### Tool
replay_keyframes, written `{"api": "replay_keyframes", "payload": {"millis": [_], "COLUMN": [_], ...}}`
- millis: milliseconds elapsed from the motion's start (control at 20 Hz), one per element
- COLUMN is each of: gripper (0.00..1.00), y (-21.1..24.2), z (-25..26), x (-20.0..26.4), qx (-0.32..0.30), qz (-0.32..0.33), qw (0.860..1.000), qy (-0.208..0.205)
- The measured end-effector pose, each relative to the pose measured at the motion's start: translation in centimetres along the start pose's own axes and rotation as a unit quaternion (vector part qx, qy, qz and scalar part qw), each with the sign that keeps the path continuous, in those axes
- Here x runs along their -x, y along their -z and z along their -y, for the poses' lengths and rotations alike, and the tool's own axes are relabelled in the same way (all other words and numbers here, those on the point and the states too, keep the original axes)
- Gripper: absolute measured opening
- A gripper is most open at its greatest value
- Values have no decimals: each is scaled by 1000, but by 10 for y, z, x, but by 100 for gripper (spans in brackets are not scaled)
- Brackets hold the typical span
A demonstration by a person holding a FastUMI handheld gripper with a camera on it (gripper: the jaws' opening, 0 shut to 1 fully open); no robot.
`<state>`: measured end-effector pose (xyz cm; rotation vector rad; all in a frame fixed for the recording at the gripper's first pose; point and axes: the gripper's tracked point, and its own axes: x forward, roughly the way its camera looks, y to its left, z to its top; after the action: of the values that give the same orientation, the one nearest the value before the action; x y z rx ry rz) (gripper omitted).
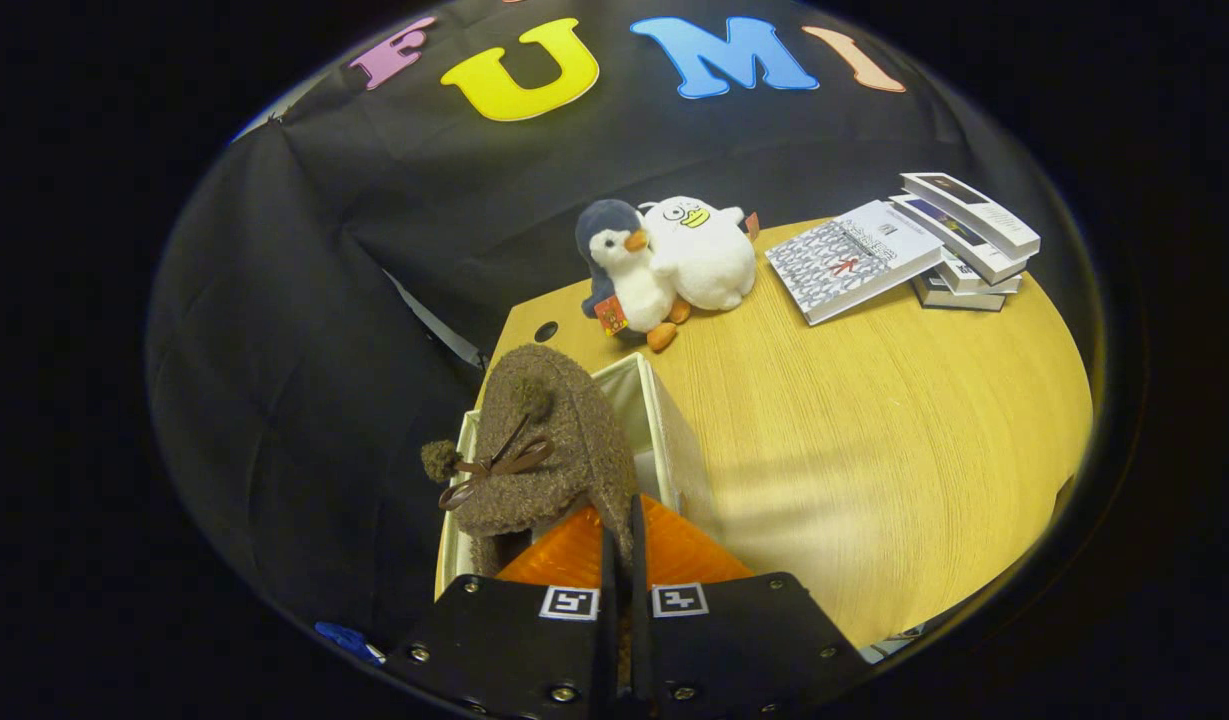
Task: Open the storage box then place both shoes into the box .Put the left shoe in first, then the right shoe, with the right side of both shoes facing outward in a uniform manner.
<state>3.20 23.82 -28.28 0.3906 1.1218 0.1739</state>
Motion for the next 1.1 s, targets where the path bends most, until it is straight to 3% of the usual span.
{"api": "replay_keyframes", "payload": {"millis": [50, 150, 300, 350, 650, 1100], "gripper": [5, 25, 90, 98, 98, 98], "y": [1, -7, -28, -33, -70, -116], "z": [0, -2, 6, 7, 11, 58], "x": [-5, 1, 14, 21, 85, 186], "qx": [3, 6, 44, 62, 152, 206], "qz": [2, 21, 61, 75, 181, 316], "qw": [1000, 1000, 997, 995, 971, 925], "qy": [0, -1, 12, 17, 18, 52]}}
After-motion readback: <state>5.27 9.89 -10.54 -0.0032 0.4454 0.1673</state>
